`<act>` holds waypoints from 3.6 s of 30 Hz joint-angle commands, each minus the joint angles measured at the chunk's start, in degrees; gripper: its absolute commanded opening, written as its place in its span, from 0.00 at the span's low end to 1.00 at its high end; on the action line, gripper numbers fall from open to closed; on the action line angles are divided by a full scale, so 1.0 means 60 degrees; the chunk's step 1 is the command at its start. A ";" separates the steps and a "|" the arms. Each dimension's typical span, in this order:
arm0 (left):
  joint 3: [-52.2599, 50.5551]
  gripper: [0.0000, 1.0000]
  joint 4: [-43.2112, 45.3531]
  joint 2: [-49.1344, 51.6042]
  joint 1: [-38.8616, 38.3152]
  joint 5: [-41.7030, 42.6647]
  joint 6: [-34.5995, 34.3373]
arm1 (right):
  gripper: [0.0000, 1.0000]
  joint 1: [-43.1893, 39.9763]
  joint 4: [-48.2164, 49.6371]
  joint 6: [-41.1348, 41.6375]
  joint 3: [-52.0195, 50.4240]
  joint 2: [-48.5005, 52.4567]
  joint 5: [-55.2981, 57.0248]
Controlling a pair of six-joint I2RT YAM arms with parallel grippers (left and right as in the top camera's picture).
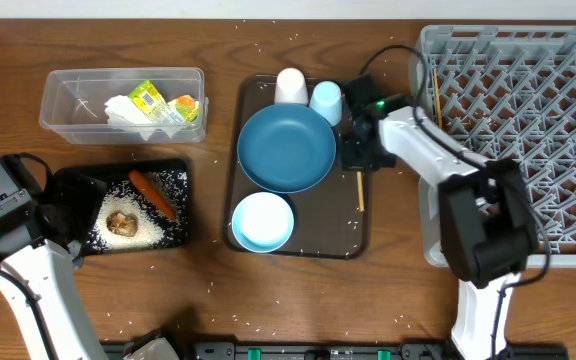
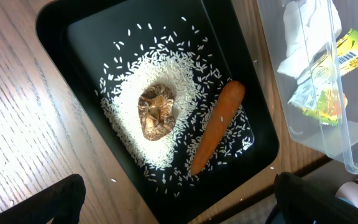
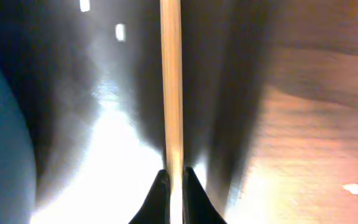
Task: Sort waste into correct bins and load items into the dishwasher rack
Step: 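Carry the chopstick to the dish rack and insert it upright, then move the right gripper to the small light-blue bowl on the brown tray, then grasp the small light-blue bowl rim with the right gripper and lift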
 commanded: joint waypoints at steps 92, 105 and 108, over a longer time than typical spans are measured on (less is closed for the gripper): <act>-0.0055 0.98 -0.0029 -0.0047 0.0047 -0.0117 -0.0040 | 0.72 0.5195 0.0208 -0.0237 0.0896 -0.0987 -0.0831; -0.0055 0.98 -0.0029 -0.0047 0.0047 -0.0117 -0.0040 | 0.70 0.6466 0.0543 0.0583 0.0892 0.0025 0.0721; -0.0055 0.98 -0.0029 -0.0047 0.0047 -0.0117 -0.0040 | 0.68 0.6470 0.0645 0.0579 0.0892 0.0288 0.0736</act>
